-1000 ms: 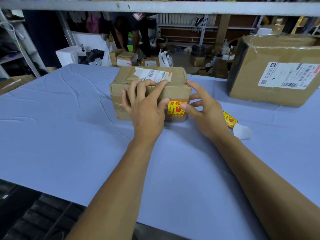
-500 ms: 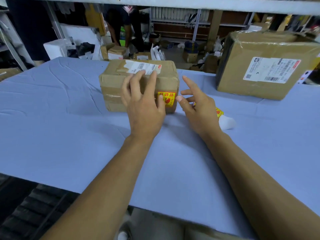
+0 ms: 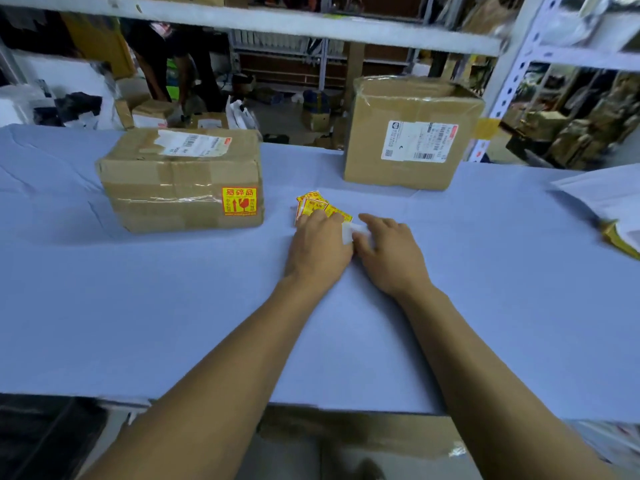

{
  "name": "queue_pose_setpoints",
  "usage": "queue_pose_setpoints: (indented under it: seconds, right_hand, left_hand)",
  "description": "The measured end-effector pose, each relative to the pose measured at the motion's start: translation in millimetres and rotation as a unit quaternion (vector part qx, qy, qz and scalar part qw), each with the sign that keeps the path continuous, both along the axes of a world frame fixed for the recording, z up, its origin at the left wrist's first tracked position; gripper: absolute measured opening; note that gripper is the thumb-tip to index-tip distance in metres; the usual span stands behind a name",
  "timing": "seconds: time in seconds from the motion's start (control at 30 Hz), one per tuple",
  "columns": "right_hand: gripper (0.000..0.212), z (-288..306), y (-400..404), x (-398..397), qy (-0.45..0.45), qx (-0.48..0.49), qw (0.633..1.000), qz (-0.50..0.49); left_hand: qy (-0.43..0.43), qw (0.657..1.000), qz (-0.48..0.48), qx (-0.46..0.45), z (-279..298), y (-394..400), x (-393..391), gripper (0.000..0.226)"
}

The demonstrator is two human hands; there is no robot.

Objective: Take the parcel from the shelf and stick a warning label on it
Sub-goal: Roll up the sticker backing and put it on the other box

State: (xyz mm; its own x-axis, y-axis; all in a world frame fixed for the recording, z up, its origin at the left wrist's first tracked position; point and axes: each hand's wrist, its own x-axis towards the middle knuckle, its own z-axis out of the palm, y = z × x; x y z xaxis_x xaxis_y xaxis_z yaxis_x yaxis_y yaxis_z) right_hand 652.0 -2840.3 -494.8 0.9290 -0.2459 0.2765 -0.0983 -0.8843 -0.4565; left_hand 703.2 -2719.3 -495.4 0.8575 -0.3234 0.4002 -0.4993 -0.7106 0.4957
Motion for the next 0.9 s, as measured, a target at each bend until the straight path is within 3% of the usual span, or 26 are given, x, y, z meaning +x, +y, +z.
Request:
queue_pose_setpoints:
  seconds: [0.07,0.2,0.5,0.67,0.8,0.9]
  right_hand:
    - [0.039,3,6,0,0.006,-0.048,0.999,0.025]
    - [0.038,8,2,-6,-0.045,-0.003,0.997,0.068]
    - [0.011,13,1,-17,-0.112,0.194,0.973,0.061]
    - [0.01,16,4,-17,-0.109,0.226,0.966,0.062]
    - [0.006,17,4,-18,-0.099,0.241,0.962,0.08]
    - [0.01,16,3,-18,-0.102,0.268,0.955,0.08]
  left_hand:
    - [-0.01,1.0,-0.017,0.017,-2,0,1,0.028]
    - [0.035,0.998,-0.047,-0.021,1,4,-3,0.023]
    - [0.042,0.995,-0.085,-0.038,3,10,-4,0.009]
    - [0.054,0.98,-0.096,-0.165,8,17,-10,0.011]
    - [0.127,0.947,-0.078,-0.284,12,22,-11,0.014]
    - [0.152,0.932,-0.082,-0.319,11,22,-7,0.013]
